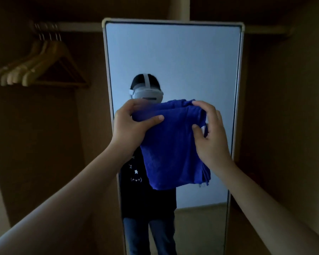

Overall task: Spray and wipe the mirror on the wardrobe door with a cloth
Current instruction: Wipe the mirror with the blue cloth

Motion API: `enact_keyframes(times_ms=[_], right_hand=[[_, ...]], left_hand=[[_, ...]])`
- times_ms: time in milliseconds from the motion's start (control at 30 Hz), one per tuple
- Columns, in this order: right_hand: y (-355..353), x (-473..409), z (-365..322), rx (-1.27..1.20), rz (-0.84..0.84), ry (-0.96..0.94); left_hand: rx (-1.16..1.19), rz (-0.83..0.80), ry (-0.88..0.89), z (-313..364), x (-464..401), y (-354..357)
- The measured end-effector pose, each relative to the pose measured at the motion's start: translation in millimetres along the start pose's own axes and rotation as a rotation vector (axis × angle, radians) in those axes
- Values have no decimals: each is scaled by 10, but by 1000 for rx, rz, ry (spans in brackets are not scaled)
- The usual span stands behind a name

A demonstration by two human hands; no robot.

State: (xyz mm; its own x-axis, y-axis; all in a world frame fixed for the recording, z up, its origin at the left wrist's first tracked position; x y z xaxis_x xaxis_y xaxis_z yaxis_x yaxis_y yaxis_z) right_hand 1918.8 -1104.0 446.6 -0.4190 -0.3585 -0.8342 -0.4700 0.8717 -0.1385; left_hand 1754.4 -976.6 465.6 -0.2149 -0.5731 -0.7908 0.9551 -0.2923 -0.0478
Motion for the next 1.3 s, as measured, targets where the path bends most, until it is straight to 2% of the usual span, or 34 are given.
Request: enact_keyframes(times_ms=[133, 267, 333, 433, 600, 767, 900, 1000, 1100, 1300], right_hand=[[71, -162, -282, 63, 158, -105], [160, -440, -425, 64, 214, -93], [202, -593, -532, 95, 228, -78], [300, -777, -753, 269, 231, -63], [567, -1036, -1050, 413, 164, -7], [727, -1300, -1168, 510, 224, -112], [793, -1356, -1087, 698, 328, -141], [785, -1342, -1061, 833, 395, -179], [786, -1323, -1080, 963, 357, -202], [827, -1388, -1315, 1105, 207, -165]], left_hand=[[-52, -16, 160, 259, -353, -52], [-78, 11, 275, 431, -685, -136], [-124, 24, 341, 544, -832, -163], [-228, 60, 490, 785, -1022, -191], [-391, 112, 650, 1074, -1315, -203], [-497, 148, 687, 1148, -1529, -270], [-562, 198, 691, 1105, -1585, -277], [-509, 201, 667, 1044, -1628, -299], [-376, 187, 635, 991, -1658, -353], [-359, 162, 611, 983, -1676, -342]])
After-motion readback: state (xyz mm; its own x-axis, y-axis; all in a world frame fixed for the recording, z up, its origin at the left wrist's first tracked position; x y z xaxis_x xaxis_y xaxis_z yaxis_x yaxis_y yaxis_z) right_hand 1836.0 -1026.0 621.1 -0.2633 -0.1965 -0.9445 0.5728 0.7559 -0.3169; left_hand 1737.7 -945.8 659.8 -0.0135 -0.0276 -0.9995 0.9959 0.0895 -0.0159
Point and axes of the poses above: each hand's wrist, its own x-axis away from the middle knuckle, its own y-axis out of the palm, z = x × y, the point moved 8 cm from there along -x, towards the middle knuckle, and after that the axes turned 10 degrees about y, right-handed, at the moved point
